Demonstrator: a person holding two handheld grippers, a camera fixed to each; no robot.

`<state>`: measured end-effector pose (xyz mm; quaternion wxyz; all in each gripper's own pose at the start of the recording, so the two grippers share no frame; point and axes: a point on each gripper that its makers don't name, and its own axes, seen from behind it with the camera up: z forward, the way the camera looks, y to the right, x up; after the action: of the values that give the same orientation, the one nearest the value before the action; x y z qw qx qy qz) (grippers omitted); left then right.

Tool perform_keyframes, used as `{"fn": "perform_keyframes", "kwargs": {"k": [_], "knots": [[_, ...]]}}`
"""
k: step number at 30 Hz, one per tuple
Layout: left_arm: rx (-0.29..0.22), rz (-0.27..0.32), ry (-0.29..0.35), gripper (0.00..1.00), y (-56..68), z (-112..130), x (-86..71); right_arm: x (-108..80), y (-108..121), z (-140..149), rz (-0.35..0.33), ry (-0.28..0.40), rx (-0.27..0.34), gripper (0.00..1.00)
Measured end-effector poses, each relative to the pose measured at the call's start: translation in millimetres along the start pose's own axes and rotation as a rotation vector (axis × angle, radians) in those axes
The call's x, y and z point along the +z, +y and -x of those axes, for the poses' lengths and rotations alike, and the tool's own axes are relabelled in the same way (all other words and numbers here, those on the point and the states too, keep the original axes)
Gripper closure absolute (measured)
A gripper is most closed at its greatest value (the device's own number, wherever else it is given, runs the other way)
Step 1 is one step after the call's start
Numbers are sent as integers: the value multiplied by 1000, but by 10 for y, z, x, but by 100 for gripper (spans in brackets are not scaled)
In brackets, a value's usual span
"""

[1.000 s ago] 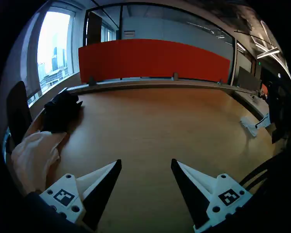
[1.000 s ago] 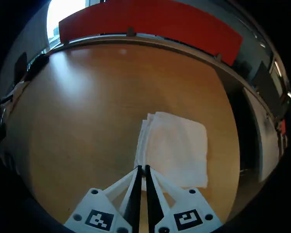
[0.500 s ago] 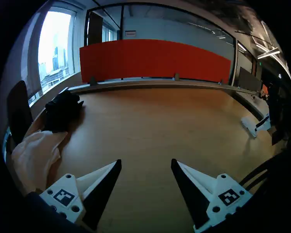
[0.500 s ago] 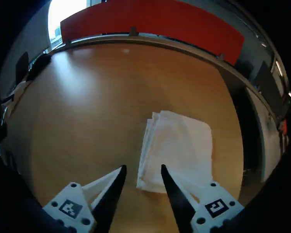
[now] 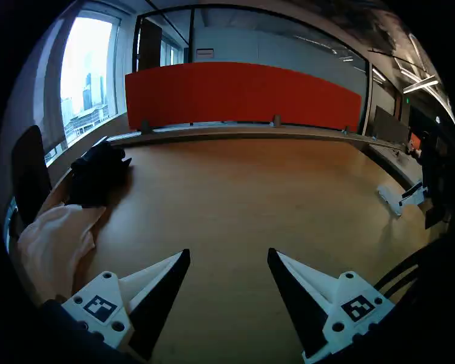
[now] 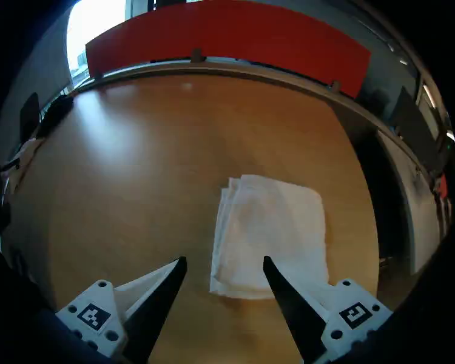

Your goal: Fold towel

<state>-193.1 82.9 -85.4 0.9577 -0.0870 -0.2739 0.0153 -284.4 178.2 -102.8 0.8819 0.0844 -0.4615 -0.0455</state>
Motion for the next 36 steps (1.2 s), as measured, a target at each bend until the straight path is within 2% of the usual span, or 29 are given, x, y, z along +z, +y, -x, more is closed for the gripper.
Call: {"fn": "perform_keyframes", "kwargs": {"k": [8, 23, 30, 36], "knots": [[-1, -2, 2, 5, -7, -4, 4, -50, 9, -49, 18, 48, 59, 2], [-30, -14, 14, 6, -26, -45, 14, -139, 125, -290, 125, 202, 234, 2], [-34, -15, 20, 5, -30, -76, 21, -199, 225, -479, 173, 309, 308, 2], [-48, -22, 33, 6, -63, -127, 33, -310, 286, -651, 202, 414, 345, 2]]}}
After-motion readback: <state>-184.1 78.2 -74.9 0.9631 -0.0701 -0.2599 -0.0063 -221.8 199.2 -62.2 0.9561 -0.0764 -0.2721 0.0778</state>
